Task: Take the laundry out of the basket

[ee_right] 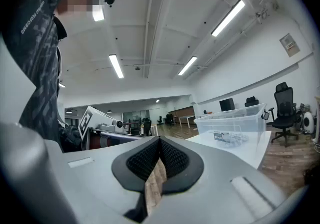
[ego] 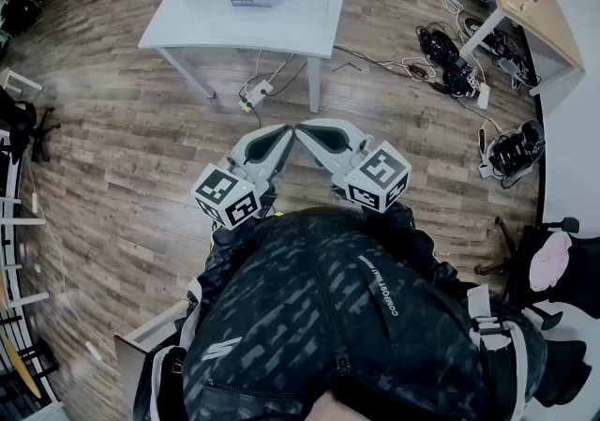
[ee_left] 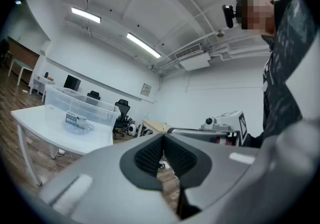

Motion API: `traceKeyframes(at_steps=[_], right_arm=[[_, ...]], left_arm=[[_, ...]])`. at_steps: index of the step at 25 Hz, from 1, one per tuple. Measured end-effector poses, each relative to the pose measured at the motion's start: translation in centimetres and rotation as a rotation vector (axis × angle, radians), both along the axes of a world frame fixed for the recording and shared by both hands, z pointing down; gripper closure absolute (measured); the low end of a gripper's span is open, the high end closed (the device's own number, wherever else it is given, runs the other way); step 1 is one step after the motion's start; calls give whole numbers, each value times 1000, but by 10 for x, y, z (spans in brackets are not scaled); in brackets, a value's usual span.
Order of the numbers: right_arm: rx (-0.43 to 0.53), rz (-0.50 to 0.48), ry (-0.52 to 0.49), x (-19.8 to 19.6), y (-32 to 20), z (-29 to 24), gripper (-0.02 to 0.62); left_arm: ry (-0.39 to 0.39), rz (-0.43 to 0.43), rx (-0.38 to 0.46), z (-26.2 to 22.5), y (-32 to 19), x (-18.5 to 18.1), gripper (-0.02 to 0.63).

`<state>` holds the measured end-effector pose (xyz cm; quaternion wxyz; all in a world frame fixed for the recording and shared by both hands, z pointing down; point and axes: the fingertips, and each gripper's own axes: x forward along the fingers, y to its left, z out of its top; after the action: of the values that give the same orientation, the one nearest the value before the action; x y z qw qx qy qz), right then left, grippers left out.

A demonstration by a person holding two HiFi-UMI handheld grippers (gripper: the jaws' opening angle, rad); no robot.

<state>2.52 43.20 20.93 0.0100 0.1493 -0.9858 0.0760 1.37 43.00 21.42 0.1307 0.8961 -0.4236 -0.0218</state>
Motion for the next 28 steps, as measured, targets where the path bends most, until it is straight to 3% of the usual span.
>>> traceKeyframes(at_steps=[28], right_arm=[[-45, -61, 2, 34, 10, 23, 597]], left_arm=[[16, -67, -53, 23, 14, 35, 601]])
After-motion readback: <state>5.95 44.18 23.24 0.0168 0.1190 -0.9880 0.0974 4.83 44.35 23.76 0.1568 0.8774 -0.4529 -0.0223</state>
